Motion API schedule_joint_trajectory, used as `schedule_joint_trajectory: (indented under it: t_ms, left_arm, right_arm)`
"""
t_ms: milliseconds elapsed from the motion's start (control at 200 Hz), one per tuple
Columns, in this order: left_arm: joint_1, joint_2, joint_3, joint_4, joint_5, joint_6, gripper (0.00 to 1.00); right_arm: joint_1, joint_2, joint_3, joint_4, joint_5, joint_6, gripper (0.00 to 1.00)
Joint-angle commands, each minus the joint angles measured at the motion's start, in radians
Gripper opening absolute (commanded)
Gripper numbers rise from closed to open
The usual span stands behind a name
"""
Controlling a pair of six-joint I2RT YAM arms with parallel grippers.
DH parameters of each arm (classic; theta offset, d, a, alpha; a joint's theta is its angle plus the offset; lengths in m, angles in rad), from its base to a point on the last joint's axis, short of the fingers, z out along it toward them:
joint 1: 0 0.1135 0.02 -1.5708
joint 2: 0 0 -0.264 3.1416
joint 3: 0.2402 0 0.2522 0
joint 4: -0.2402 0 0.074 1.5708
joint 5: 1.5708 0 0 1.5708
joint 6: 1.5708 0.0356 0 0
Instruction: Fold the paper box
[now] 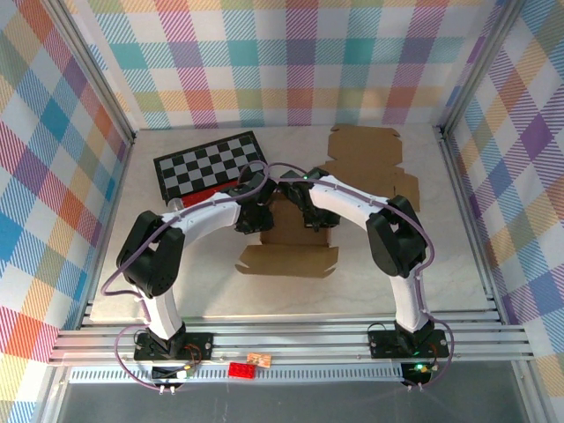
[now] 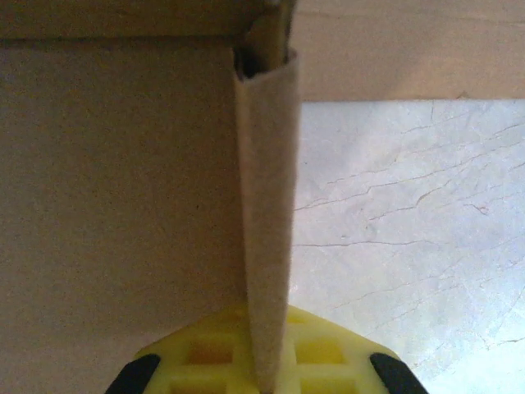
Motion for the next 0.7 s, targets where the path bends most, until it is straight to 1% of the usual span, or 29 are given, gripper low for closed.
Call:
schedule_joint_trajectory:
  t_ms: [0, 125, 270, 440, 545, 625, 695]
  left_arm:
    - [-0.001, -0.049, 0.055, -0.074, 0.018, -0.014, 0.39]
    - [0.005, -0.05, 0.092, -0.156, 0.033, -0.017, 0.46]
    - [0.008, -0.071, 0.087, -0.167, 0.063, -0.011, 0.5]
    - [0.013, -0.099, 0.109, -0.204, 0.041, -0.002, 0.5]
    - [0.023, -0.139, 0.16, -0.251, 0.0, 0.013, 0.5]
    - [0.049, -0.178, 0.187, -0.28, -0.016, 0.022, 0.5]
    - [0.089, -0.215, 0.198, -0.3, -0.012, 0.026, 0.5]
  right_arm:
    - [0.002, 0.001, -0.028, -0.039, -0.01, 0.046, 0.0]
    - [-0.001, 0.004, -0.025, -0.044, -0.015, 0.054, 0.0]
    - [-0.001, 0.009, -0.021, -0.048, -0.028, 0.061, 0.0]
    - [-0.009, 0.012, -0.024, -0.049, -0.064, 0.083, 0.0]
    - [-0.023, 0.012, -0.027, -0.058, -0.106, 0.116, 0.0]
    - [-0.038, 0.016, -0.029, -0.077, -0.152, 0.167, 0.0]
    - [-0.048, 0.014, -0.033, -0.088, -0.188, 0.221, 0.0]
